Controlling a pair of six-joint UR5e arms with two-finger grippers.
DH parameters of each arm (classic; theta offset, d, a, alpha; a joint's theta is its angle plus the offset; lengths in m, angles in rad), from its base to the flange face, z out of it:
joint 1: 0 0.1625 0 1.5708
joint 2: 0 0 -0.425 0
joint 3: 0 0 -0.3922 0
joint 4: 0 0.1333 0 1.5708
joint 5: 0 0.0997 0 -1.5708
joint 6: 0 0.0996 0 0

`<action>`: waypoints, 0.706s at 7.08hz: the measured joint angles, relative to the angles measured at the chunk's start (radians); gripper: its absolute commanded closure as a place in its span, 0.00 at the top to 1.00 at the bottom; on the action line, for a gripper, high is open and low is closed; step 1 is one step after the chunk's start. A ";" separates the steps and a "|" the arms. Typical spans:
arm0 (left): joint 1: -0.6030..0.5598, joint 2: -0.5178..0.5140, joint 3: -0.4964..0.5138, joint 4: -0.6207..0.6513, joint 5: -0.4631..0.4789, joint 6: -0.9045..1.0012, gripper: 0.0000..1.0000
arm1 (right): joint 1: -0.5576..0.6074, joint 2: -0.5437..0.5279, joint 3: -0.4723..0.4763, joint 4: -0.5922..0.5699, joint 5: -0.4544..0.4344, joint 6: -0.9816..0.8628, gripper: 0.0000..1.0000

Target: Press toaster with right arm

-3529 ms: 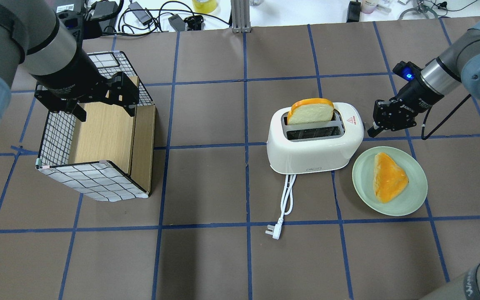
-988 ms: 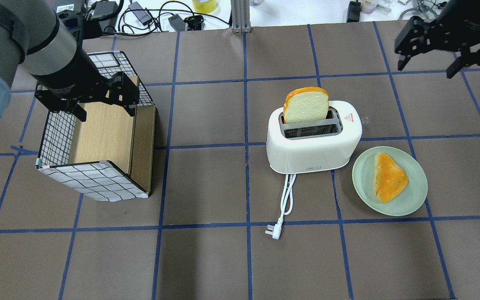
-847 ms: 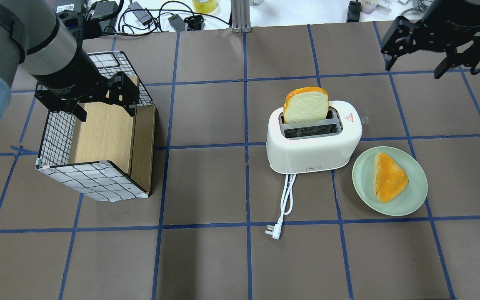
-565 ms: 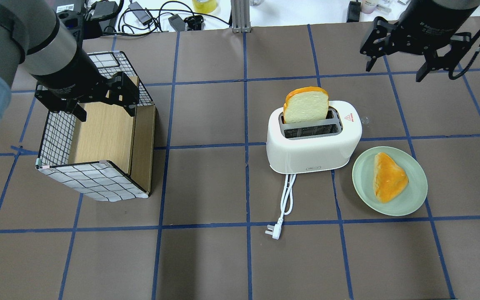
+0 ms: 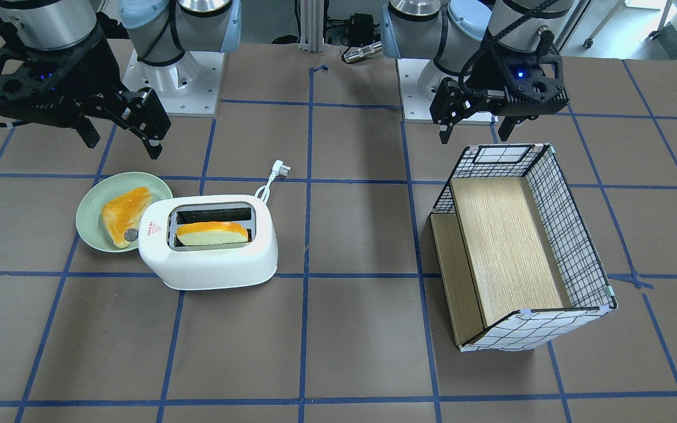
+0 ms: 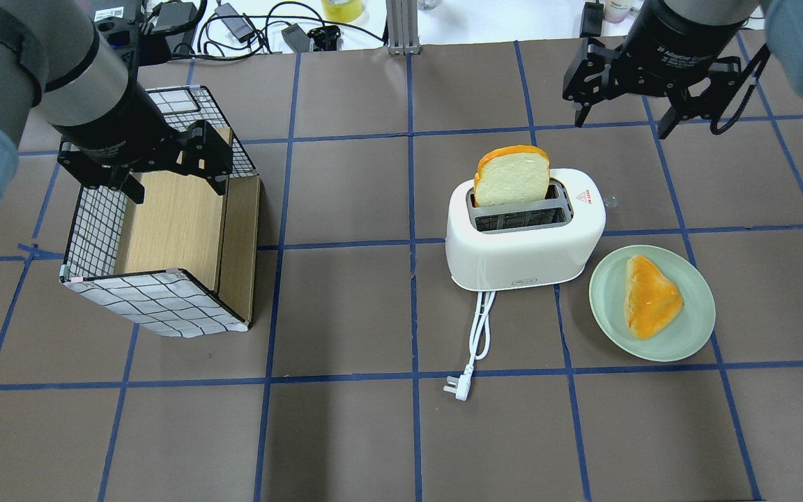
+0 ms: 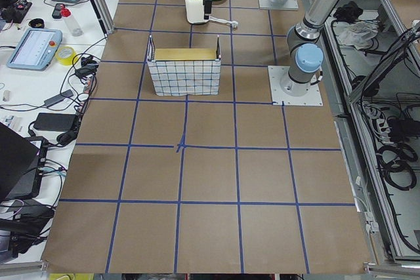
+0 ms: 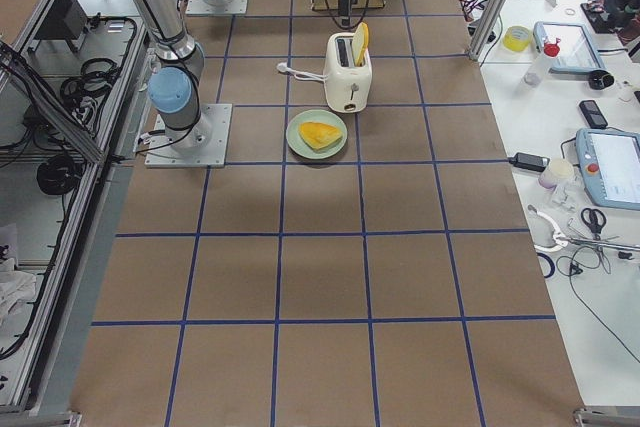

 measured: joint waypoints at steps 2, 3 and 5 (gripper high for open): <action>0.000 0.000 0.000 0.000 0.000 0.000 1.00 | 0.001 0.004 -0.001 -0.009 0.019 -0.102 0.96; 0.000 0.000 0.000 0.000 0.000 0.000 1.00 | 0.001 0.005 -0.002 -0.009 0.021 -0.144 0.97; 0.000 0.000 0.000 0.000 0.000 0.000 1.00 | -0.004 0.006 -0.001 -0.009 0.012 -0.191 0.99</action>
